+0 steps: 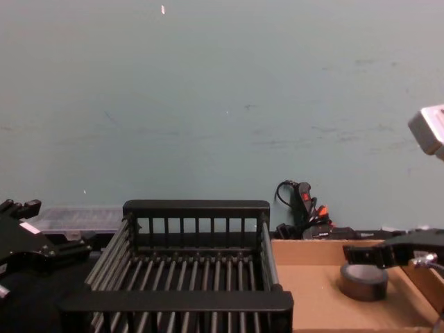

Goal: Pick up the white tape and place it into the black box , Pick up the silver tape and place it into the brown box.

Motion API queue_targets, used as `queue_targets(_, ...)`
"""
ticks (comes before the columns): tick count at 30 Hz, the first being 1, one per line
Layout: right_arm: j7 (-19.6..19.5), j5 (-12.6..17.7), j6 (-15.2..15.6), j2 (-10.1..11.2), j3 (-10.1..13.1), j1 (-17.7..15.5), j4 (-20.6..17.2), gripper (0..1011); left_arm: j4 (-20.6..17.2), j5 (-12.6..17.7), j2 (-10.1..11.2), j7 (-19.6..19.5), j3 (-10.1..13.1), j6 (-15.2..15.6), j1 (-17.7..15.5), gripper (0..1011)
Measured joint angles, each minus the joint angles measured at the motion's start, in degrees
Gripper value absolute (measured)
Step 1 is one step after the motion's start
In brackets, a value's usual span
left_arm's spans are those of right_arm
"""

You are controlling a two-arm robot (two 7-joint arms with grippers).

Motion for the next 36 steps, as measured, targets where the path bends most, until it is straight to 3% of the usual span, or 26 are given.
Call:
queue_targets(10,2.65,-0.04,0.64,1.67,1.45,-3.42,-7.31,1002,0.00,0.00,0.00,0.00,0.00,0.00,0.00,1001)
queue_targets(26,9.56,3.33,1.42,9.17,1.51,-14.36,-24.52,1002,0.00,0.00,0.00,0.00,0.00,0.00,0.00,1001)
queue_targets(29,10.68,4.57,0.94,10.67,1.27,-17.04,-27.64,1002,0.00,0.00,0.00,0.00,0.00,0.00,0.00,1001)
queue_targets(36,13.18,6.52,-2.59,13.17,0.21,-21.30,-30.55,1002,0.00,0.00,0.00,0.00,0.00,0.00,0.00,1001)
